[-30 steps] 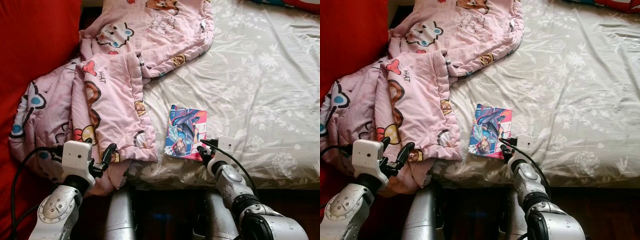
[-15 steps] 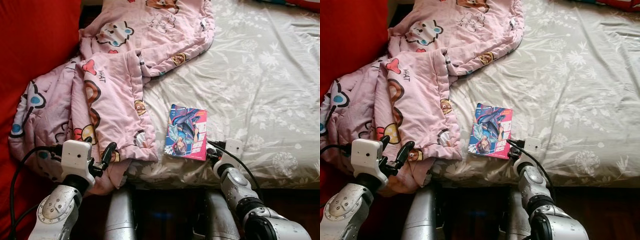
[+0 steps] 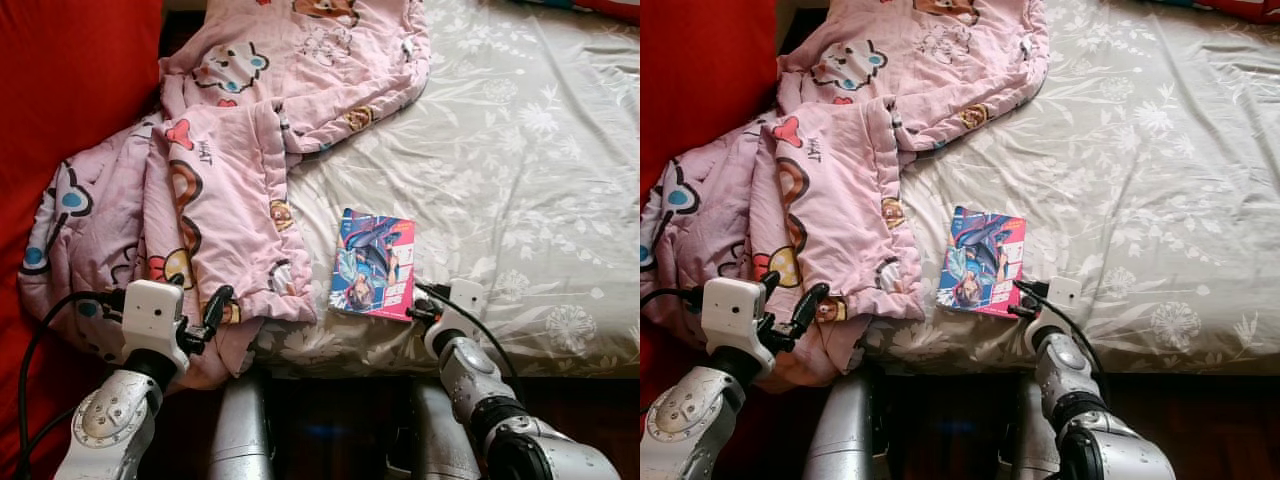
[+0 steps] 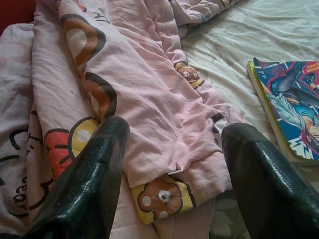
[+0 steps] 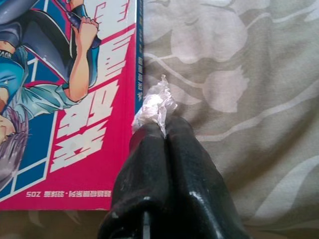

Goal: Clean up the room

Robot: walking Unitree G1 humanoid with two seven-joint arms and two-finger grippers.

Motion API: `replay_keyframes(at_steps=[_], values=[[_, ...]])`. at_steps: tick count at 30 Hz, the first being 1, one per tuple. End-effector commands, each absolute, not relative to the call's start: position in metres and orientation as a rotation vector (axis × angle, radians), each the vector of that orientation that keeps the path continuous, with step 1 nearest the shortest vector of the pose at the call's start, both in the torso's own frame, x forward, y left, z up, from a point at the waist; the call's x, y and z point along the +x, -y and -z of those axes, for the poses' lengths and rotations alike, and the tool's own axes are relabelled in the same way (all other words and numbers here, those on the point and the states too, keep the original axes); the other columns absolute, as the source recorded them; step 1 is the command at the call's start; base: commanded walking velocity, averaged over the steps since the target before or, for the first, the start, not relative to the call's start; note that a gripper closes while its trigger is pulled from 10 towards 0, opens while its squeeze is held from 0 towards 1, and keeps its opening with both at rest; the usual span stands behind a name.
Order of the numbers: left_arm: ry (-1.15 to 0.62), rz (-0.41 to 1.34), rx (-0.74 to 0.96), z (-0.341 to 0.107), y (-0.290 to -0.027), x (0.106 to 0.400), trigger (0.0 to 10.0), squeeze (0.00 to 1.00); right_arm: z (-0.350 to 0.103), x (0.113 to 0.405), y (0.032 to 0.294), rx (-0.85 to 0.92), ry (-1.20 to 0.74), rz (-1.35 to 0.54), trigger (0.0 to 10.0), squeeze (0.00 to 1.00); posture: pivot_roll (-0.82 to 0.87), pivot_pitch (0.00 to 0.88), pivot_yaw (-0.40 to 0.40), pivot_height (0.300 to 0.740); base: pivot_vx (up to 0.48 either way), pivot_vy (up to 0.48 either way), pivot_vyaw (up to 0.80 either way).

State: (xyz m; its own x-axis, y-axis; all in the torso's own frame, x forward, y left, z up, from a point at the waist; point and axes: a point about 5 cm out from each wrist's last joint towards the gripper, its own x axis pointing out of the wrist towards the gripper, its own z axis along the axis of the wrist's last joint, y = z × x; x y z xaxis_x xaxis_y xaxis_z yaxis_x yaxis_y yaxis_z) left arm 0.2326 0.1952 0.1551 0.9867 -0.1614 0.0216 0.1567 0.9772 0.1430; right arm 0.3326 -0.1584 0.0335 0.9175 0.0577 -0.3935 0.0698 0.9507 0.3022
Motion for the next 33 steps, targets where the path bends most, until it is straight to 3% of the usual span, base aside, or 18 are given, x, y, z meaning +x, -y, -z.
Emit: replay_keyframes(at_steps=[1, 8, 14, 22, 23, 24, 25, 33], values=[[0.004, 0.159, 0.158, -0.152, -0.197, 0.228, 10.0, 0.00, -0.020, 0.322, 0.157, 0.339, -0.458, 0.018, 0.0, 0.00, 0.26, 0.310, 0.020, 0.595, 0.000, 0.000, 0.00], [0.002, 0.116, 0.140, -0.142, -0.201, 0.234, 10.0, 0.00, -0.026, 0.322, 0.168, 0.361, -0.348, 0.066, 0.0, 0.00, 0.23, 0.253, -0.008, 0.595, 0.000, 0.000, 0.00], [-0.022, 0.081, 0.133, -0.123, -0.209, 0.245, 10.0, 0.00, -0.029, 0.315, 0.186, 0.378, -0.235, 0.138, 0.0, 0.00, 0.18, 0.155, -0.031, 0.595, 0.000, 0.000, 0.00], [-0.109, 0.025, 0.086, -0.090, -0.222, 0.259, 10.0, 0.00, -0.022, 0.295, 0.183, 0.292, -0.172, 0.072, 0.0, 0.00, 0.10, 0.023, -0.035, 0.595, 0.000, 0.000, 0.00], [-0.129, 0.016, 0.077, -0.083, -0.223, 0.261, 10.0, 0.00, -0.021, 0.293, 0.184, 0.287, -0.172, 0.069, 2.6, 0.00, 0.08, 0.000, -0.035, 0.595, 0.000, 0.000, 0.00], [-0.129, 0.016, 0.077, -0.083, -0.223, 0.261, 10.0, 0.00, -0.021, 0.293, 0.184, 0.287, -0.172, 0.069, 2.6, 0.00, 0.08, 0.000, -0.035, 0.595, 0.000, 0.000, 0.00], [-0.149, 0.005, 0.069, -0.075, -0.225, 0.262, 10.0, 0.00, -0.018, 0.289, 0.186, 0.278, -0.177, 0.069, 9.9, 0.00, 0.07, 0.000, -0.038, 0.595, 0.000, 0.000, 0.00], [-0.367, -0.091, 0.009, -0.014, -0.241, 0.255, 10.0, 0.00, 0.023, 0.254, 0.198, 0.291, -0.392, 0.110, 10.0, 0.00, 0.05, 0.000, -0.058, 0.595, 0.000, 0.000, 0.00]])
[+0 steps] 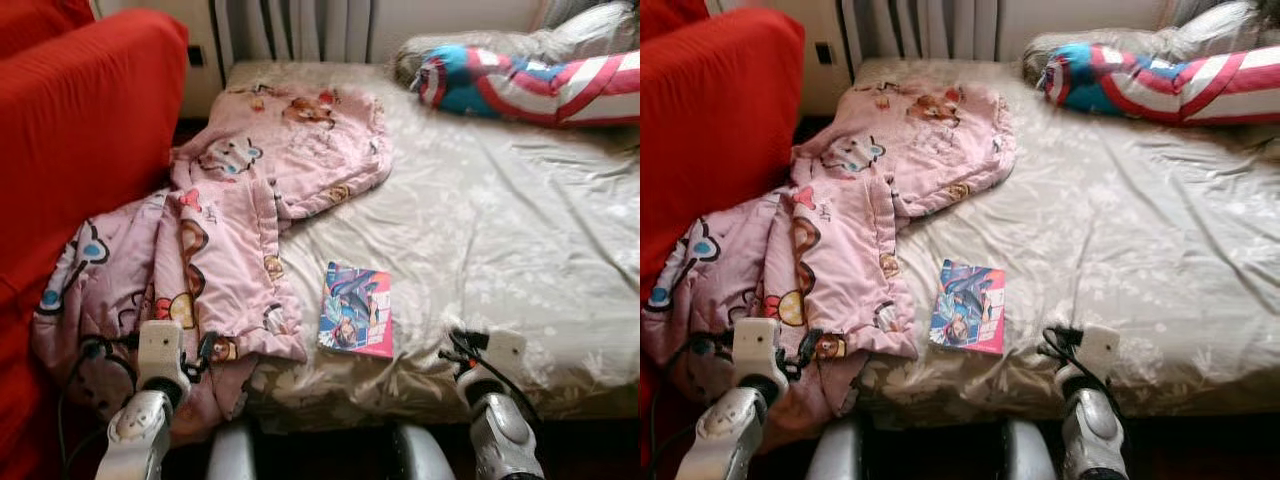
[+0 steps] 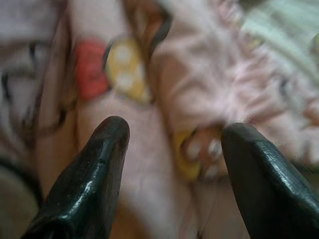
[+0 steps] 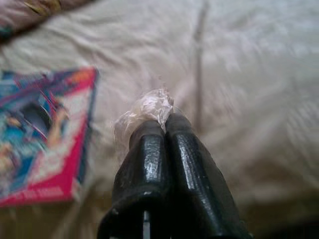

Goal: Clean up the room

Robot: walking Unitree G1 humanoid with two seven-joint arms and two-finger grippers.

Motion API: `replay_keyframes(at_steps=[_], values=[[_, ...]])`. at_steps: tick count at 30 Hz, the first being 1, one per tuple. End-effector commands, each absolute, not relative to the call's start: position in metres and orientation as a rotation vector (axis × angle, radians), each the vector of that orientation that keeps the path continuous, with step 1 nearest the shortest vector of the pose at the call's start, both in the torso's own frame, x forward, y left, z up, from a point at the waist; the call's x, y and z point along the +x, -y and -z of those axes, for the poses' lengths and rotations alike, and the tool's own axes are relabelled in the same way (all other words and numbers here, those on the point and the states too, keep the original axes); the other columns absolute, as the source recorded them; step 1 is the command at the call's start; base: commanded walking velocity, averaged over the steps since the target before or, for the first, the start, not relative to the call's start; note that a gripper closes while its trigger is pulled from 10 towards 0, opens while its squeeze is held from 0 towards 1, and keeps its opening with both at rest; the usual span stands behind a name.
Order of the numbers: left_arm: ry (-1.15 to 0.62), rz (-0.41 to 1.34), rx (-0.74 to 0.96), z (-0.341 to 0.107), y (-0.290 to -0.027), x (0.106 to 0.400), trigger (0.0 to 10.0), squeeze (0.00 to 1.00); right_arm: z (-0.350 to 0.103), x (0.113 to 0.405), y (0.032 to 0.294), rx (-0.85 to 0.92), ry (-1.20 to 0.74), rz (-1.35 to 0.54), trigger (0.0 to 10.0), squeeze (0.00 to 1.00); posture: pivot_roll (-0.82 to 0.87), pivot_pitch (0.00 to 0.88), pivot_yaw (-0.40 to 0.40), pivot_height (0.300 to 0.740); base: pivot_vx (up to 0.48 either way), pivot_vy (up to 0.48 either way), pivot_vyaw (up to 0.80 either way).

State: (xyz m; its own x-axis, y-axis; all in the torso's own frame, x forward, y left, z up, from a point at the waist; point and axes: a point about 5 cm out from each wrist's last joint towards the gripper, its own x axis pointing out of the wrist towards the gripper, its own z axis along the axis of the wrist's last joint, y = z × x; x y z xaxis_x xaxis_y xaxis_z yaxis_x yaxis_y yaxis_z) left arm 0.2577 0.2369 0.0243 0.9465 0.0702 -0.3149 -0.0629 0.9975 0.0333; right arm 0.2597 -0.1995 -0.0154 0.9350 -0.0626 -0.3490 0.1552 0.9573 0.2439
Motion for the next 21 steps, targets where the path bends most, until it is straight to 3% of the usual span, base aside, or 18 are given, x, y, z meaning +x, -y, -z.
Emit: replay_keyframes(at_steps=[1, 4, 15, 21], values=[[-0.402, -0.097, -0.012, -0.008, -0.242, 0.252, 10.0, 0.00, 0.025, 0.252, 0.196, 0.278, -0.412, 0.091, 10.0, 0.00, 0.05, 0.000, -0.059, 0.595, 0.000, 0.000, 0.00], [-0.468, -0.118, -0.013, 0.004, -0.245, 0.246, 10.0, 0.00, 0.031, 0.248, 0.189, 0.255, -0.452, 0.040, 10.0, 0.00, 0.04, 0.000, -0.063, 0.595, 0.000, 0.000, 0.00], [-0.720, -0.074, 0.006, 0.045, -0.229, 0.226, 10.0, 0.00, 0.061, 0.217, 0.193, 0.211, -0.705, 0.105, 10.0, 0.00, 0.02, 0.000, -0.043, 0.664, 0.000, 0.000, 0.00], [-0.827, 0.043, 0.127, 0.060, -0.218, 0.212, 10.0, 0.00, 0.073, 0.199, 0.188, 0.143, -0.802, 0.065, 10.0, 0.00, 0.00, 0.000, -0.040, 0.699, 0.000, 0.000, 0.00]])
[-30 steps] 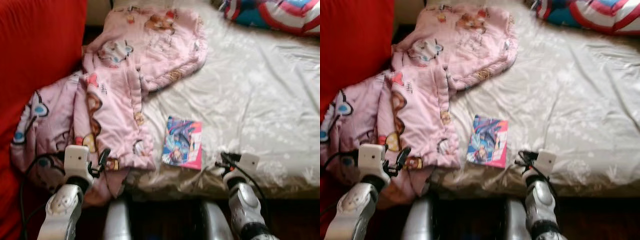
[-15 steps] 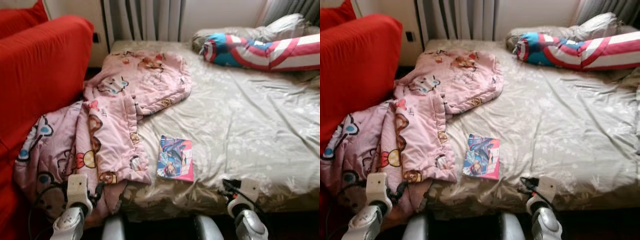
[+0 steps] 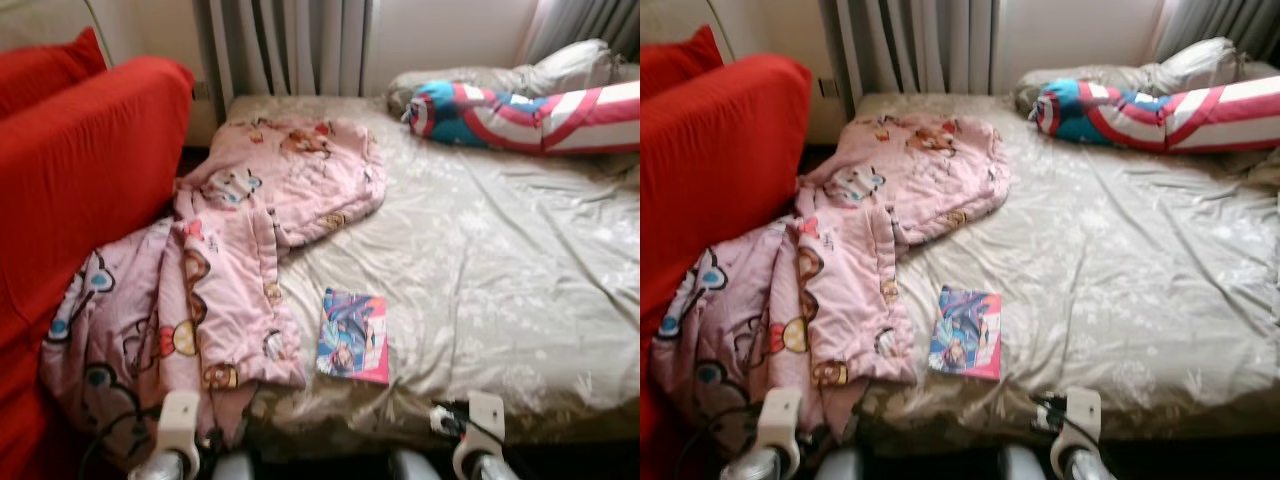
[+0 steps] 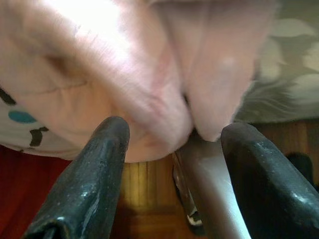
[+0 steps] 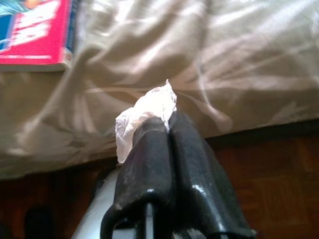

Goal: Clean up the room

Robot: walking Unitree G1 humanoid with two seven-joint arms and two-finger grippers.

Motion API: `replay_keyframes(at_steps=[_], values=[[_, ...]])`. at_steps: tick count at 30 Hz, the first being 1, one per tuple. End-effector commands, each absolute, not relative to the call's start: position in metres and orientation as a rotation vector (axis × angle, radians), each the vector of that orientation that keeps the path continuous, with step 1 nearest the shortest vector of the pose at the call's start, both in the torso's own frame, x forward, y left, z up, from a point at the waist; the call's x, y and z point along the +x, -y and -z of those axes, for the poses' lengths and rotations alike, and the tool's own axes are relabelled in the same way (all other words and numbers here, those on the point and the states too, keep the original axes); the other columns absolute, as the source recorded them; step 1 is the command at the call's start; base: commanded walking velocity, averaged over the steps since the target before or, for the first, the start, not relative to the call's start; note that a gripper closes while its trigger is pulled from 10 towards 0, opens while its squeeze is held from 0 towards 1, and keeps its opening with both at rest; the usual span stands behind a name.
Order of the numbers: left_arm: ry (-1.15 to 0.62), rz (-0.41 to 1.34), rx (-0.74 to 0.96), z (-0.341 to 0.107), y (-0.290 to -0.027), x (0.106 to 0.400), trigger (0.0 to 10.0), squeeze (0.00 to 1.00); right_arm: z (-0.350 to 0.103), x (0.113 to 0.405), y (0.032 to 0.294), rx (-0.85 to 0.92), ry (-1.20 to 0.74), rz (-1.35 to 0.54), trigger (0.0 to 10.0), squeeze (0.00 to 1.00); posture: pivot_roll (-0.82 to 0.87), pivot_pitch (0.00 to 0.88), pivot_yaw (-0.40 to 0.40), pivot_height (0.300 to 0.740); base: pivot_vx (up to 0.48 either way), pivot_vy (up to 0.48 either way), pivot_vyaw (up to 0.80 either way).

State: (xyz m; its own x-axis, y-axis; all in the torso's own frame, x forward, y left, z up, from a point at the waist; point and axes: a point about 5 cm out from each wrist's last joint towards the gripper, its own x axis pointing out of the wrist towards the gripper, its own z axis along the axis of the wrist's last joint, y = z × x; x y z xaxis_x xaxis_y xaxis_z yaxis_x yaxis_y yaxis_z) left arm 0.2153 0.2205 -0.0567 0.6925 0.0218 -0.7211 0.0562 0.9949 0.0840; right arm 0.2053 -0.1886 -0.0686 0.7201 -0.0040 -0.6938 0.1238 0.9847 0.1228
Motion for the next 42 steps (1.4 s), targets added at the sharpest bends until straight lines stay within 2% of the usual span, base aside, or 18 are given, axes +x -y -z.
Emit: replay_keyframes(at_steps=[1, 5, 14, 18, 23, 27, 31, 33, 42], values=[[-0.838, 0.038, 0.126, 0.061, -0.218, 0.210, 10.0, 0.00, 0.074, 0.198, 0.188, 0.134, -0.813, 0.058, 10.0, 0.00, 0.00, 0.000, -0.040, 0.704, 0.000, 0.000, 0.00], [-0.859, -0.002, 0.099, 0.066, -0.220, 0.203, 10.0, 0.00, 0.077, 0.192, 0.182, 0.119, -0.839, -0.018, 10.0, 0.00, 0.01, 0.000, -0.040, 0.739, 0.000, 0.000, 0.00], [-0.967, 0.098, 0.234, 0.077, -0.224, 0.181, 10.0, 0.00, 0.083, 0.177, 0.193, 0.074, -0.895, -0.034, 10.0, 0.00, -0.01, 0.000, -0.042, 0.740, 0.000, 0.000, 0.00], [-1.012, 0.128, 0.251, 0.083, -0.224, 0.170, 10.0, 0.00, 0.086, 0.170, 0.201, 0.147, -0.930, 0.053, 10.0, 0.00, -0.02, 0.000, -0.039, 0.740, 0.000, 0.000, 0.00], [-1.002, 0.020, 0.190, 0.081, -0.229, 0.171, 10.0, 0.00, 0.093, 0.157, 0.203, 0.263, -0.979, 0.244, 10.0, 0.00, -0.02, 0.000, -0.029, 0.740, 0.000, 0.000, 0.00], [-0.993, -0.069, 0.128, 0.080, -0.232, 0.175, 10.0, 0.00, 0.097, 0.150, 0.202, 0.267, -1.005, 0.264, 10.0, 0.00, -0.01, 0.000, -0.030, 0.740, 0.000, 0.000, 0.00], [-0.999, -0.049, 0.129, 0.083, -0.226, 0.171, 10.0, 0.00, 0.097, 0.147, 0.202, 0.221, -1.015, 0.218, 10.0, 0.00, -0.01, 0.000, -0.027, 0.740, 0.000, 0.000, 0.00], [-1.009, -0.004, 0.157, 0.085, -0.219, 0.168, 10.0, 0.00, 0.097, 0.148, 0.204, 0.202, -1.011, 0.201, 10.0, 0.00, -0.01, 0.000, -0.025, 0.740, 0.000, 0.000, 0.61], [-1.030, -0.008, 0.175, 0.087, -0.221, 0.164, 10.0, 0.00, 0.096, 0.151, 0.201, 0.203, -1.004, 0.178, 10.0, 0.00, -0.01, 0.000, -0.022, 0.740, 0.000, 0.000, 0.80]])
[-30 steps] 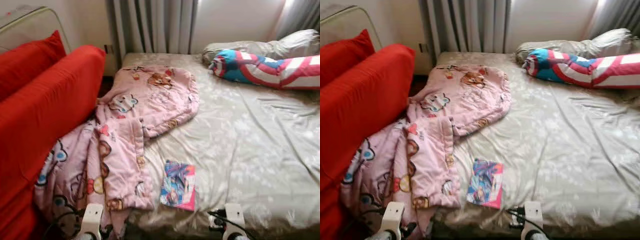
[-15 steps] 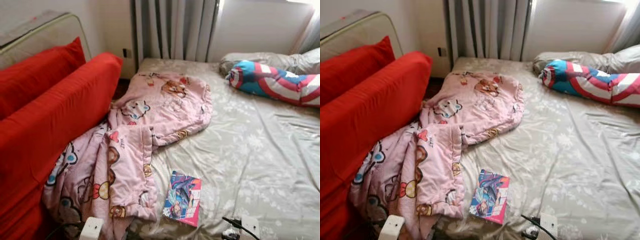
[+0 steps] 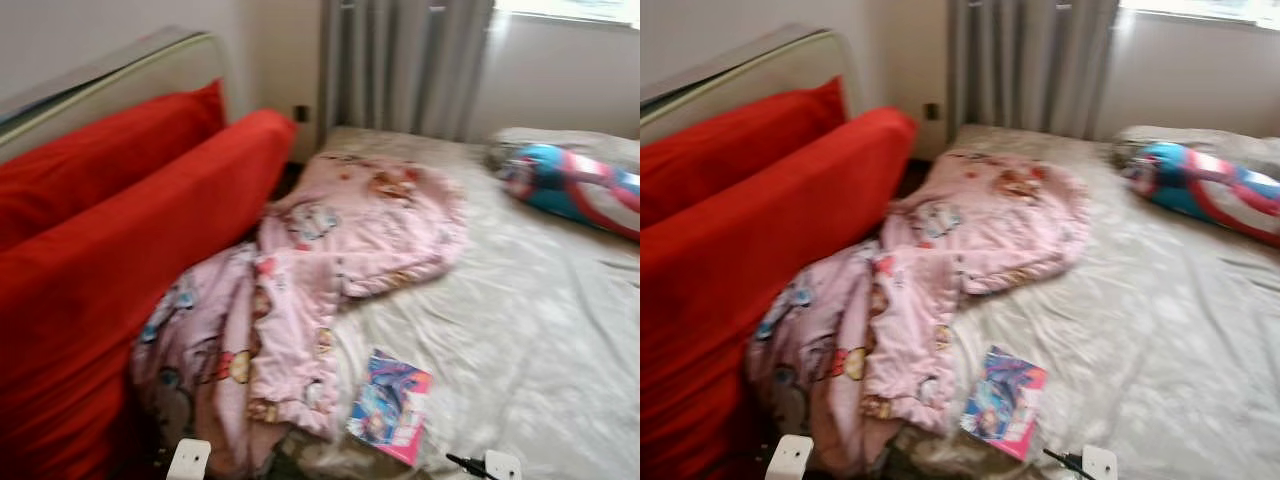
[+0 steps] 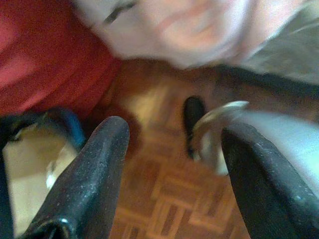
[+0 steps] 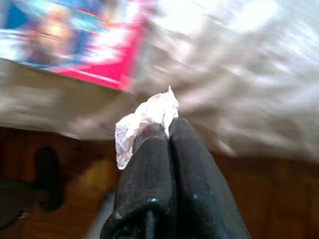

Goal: Clean up the room

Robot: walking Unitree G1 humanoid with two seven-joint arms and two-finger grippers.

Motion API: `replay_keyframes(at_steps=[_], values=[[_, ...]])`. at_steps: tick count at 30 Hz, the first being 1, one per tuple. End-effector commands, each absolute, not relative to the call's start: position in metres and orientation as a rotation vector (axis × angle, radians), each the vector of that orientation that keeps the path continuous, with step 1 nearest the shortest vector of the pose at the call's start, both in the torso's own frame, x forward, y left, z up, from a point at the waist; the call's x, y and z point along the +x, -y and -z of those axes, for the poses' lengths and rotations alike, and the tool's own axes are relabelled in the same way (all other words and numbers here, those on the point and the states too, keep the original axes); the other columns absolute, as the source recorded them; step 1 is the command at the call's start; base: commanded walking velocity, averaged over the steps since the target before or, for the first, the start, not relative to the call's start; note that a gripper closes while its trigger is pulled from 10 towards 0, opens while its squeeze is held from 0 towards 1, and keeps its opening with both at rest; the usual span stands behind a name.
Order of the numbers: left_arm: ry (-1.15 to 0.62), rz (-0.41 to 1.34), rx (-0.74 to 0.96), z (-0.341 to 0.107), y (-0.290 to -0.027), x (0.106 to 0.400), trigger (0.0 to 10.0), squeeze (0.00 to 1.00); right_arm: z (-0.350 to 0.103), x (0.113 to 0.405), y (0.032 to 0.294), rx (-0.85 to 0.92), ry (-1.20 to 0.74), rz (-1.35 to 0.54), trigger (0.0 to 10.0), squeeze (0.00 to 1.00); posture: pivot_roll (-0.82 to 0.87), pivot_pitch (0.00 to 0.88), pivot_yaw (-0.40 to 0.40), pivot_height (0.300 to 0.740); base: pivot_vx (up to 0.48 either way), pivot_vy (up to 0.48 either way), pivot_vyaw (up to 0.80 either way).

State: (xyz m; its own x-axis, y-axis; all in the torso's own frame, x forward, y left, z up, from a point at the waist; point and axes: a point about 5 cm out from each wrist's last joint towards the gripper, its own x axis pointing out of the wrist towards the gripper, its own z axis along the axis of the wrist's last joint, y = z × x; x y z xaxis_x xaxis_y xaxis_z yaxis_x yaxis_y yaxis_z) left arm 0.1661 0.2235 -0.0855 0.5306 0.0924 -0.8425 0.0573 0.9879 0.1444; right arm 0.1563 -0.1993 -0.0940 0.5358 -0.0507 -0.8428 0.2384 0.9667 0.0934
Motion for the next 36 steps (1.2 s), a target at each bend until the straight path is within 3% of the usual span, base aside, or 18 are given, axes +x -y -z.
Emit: replay_keyframes(at_steps=[1, 36], values=[[-1.046, 0.004, 0.201, 0.0884, -0.2213, 0.1613, 10.0, 0.00, 0.0961, 0.1504, 0.2007, 0.203, -1.008, 0.170, 10.0, 0.00, -0.01, 0.000, -0.023, 0.740, 0.000, 0.000, 0.80], [-1.020, 0.006, 0.168, 0.0865, -0.2185, 0.1664, 10.0, 0.00, 0.0966, 0.1517, 0.1929, 0.157, -1.008, 0.136, 10.0, 0.00, 0.01, 0.000, -0.040, 0.740, 0.000, 0.000, 0.80]])
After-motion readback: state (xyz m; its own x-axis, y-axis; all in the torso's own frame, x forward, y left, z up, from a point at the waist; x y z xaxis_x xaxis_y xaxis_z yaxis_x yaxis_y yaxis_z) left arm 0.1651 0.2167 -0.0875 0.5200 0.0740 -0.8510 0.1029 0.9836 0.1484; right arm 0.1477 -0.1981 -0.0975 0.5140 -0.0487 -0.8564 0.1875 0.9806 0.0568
